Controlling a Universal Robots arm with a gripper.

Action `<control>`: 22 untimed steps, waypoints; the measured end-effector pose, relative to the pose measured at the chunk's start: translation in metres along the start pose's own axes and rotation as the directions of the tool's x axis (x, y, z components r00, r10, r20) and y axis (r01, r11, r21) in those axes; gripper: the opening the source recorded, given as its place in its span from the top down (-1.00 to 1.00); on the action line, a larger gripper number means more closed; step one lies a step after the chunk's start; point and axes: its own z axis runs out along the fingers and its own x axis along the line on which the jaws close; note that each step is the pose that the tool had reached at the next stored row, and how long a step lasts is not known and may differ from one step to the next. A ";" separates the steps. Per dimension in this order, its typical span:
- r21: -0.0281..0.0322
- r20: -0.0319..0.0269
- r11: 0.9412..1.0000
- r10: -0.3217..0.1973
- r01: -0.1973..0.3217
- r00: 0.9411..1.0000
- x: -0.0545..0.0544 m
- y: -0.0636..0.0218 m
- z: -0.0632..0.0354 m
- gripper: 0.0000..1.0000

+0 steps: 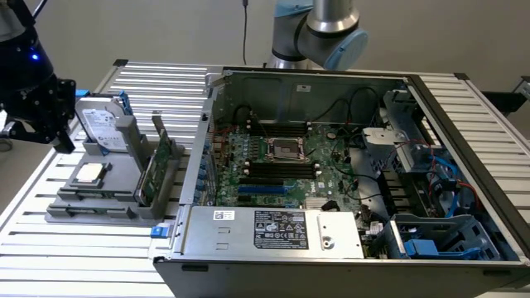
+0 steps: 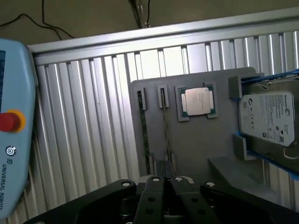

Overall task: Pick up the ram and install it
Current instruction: 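Pick up the ram and move it above insertion slot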

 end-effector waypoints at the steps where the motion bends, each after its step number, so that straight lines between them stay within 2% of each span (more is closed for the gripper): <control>1: 0.001 0.000 1.000 -0.018 0.018 1.000 0.000 0.0000 0.0007 0.79; 5: 0.006 -0.001 0.996 -0.090 0.090 0.996 0.000 0.0000 0.0040 0.79; 7: 0.008 -0.001 0.994 -0.110 0.110 0.994 0.000 0.0004 0.0046 0.79; 9: 0.008 -0.001 0.993 -0.114 0.114 0.994 0.000 0.0007 0.0047 0.79; 12: 0.008 0.003 0.993 -0.114 0.114 0.994 0.002 0.0005 0.0048 0.76; 14: 0.008 0.003 0.993 -0.114 0.114 0.993 0.003 0.0004 0.0050 0.53; 15: 0.008 0.003 0.993 -0.114 0.114 0.994 0.003 0.0004 0.0059 0.53; 16: 0.008 0.003 0.993 -0.114 0.114 0.993 0.003 0.0004 0.0076 0.40; 17: 0.008 0.003 0.993 -0.114 0.114 0.993 0.003 0.0005 0.0094 0.40; 18: 0.008 0.003 0.993 -0.114 0.114 0.993 0.003 0.0006 0.0112 0.27; 22: 0.008 0.003 0.993 -0.114 0.114 0.993 0.003 0.0012 0.0186 0.27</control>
